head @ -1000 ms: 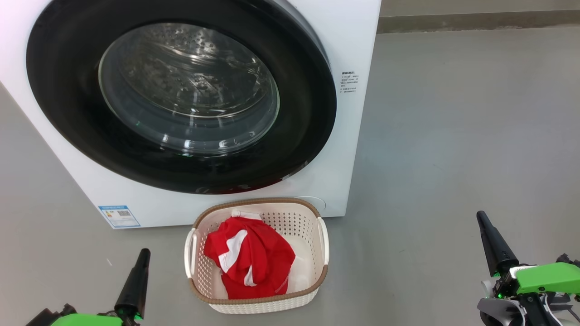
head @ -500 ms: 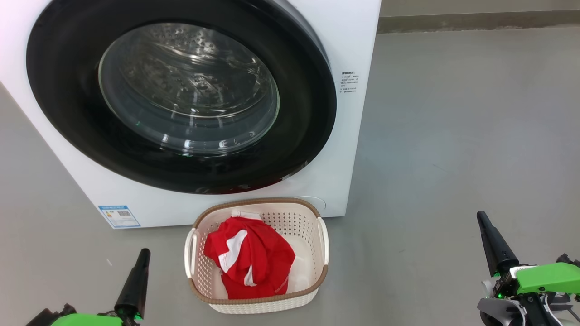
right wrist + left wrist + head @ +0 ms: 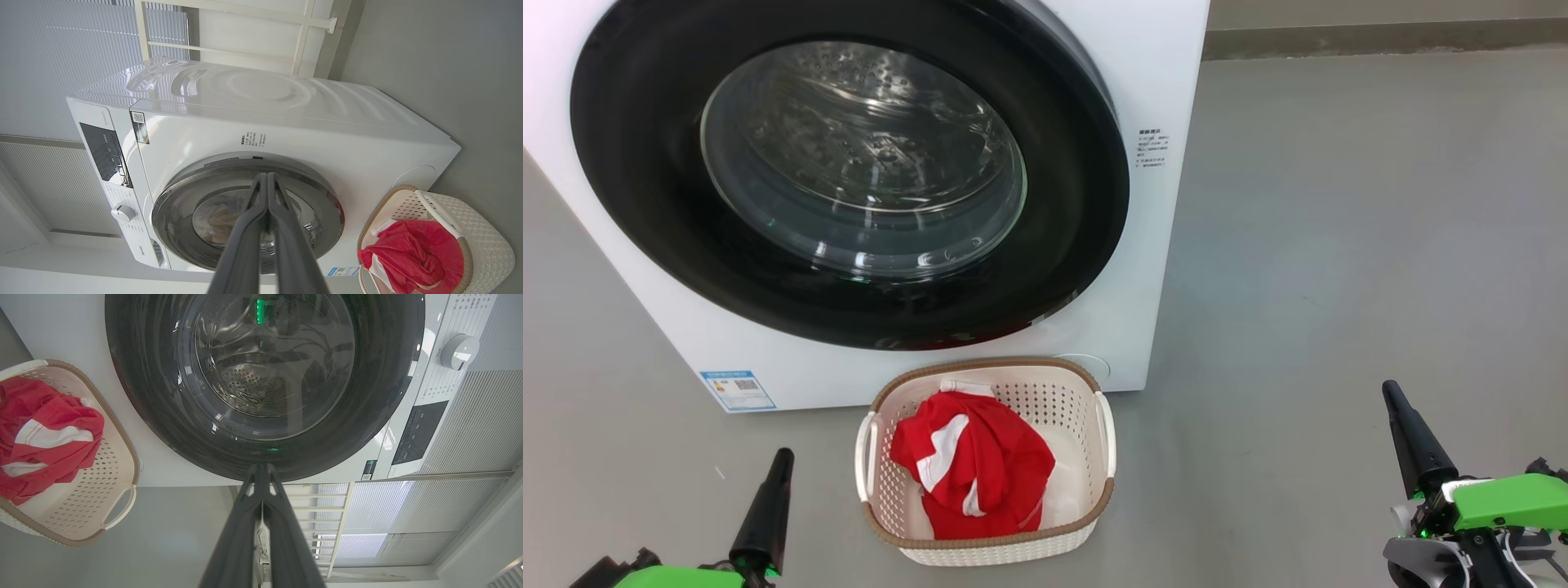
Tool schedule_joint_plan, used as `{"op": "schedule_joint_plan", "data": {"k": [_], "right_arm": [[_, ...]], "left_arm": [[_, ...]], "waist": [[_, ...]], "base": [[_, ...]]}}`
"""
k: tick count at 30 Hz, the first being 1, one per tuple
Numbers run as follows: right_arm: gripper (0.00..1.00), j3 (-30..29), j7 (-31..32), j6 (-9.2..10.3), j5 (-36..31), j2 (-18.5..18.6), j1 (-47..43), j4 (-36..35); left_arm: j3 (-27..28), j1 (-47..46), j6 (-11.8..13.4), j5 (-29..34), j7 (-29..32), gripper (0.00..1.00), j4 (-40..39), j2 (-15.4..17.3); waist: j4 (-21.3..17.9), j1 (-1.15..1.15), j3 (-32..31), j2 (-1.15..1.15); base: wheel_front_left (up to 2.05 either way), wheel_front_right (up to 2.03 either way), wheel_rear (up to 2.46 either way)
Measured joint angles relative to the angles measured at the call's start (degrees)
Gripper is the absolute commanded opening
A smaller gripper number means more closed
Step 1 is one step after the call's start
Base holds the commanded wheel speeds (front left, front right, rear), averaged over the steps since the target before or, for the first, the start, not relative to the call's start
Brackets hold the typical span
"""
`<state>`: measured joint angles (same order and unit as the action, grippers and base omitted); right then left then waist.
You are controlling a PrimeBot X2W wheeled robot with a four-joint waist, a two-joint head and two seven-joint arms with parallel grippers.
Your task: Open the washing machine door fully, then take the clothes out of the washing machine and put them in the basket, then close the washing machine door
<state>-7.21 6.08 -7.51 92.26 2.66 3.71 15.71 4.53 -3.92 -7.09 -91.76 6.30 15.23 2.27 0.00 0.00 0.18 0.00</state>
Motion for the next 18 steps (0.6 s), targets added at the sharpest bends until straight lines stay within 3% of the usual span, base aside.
{"op": "schedule_joint_plan", "data": {"k": [18], "right_arm": [[0.0, -0.05, 0.05, 0.04, -0.01, -0.03, 0.01, 0.0]], "left_arm": [[0.0, -0.01, 0.0, 0.0, 0.0, 0.0, 0.0, 0.0]], "waist": [[0.0, 0.0, 0.0, 0.0]], "base": [[0.0, 0.0, 0.0]]}}
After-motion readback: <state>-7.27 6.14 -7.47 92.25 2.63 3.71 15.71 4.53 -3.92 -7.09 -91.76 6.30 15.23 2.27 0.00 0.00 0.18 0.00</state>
